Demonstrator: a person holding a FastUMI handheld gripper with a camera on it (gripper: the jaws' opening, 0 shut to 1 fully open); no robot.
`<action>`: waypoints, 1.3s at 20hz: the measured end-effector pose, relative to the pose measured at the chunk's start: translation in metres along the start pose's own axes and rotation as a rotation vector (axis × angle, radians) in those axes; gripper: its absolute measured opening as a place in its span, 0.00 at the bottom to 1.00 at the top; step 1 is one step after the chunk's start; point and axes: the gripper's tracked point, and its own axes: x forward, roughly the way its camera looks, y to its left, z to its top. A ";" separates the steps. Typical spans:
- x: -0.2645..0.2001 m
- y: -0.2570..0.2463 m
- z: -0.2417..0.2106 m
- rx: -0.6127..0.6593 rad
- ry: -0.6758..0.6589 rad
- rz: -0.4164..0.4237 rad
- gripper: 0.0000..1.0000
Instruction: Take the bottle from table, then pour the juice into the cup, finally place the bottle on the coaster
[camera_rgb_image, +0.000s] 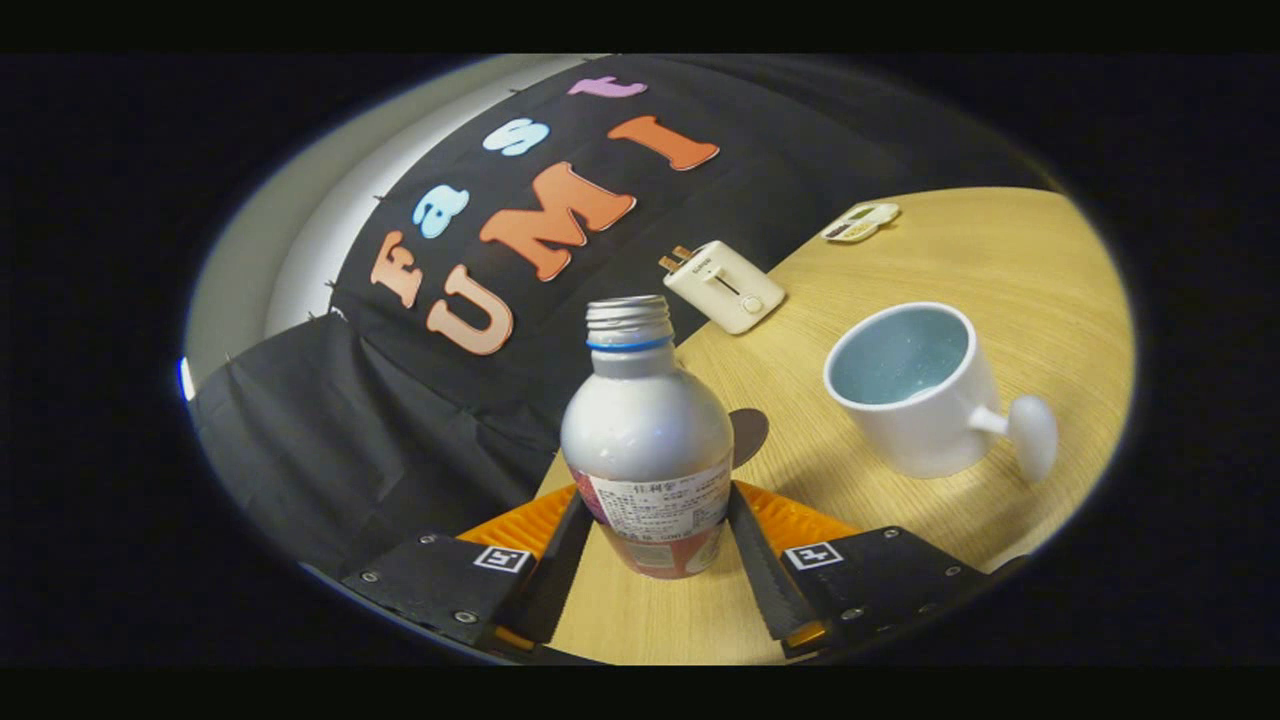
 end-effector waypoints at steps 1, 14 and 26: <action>0.001 0.001 0.002 0.017 -0.002 0.005 0.77; -0.010 -0.004 0.011 0.318 0.023 0.068 0.77; -0.012 -0.008 0.021 0.585 0.053 0.097 0.77</action>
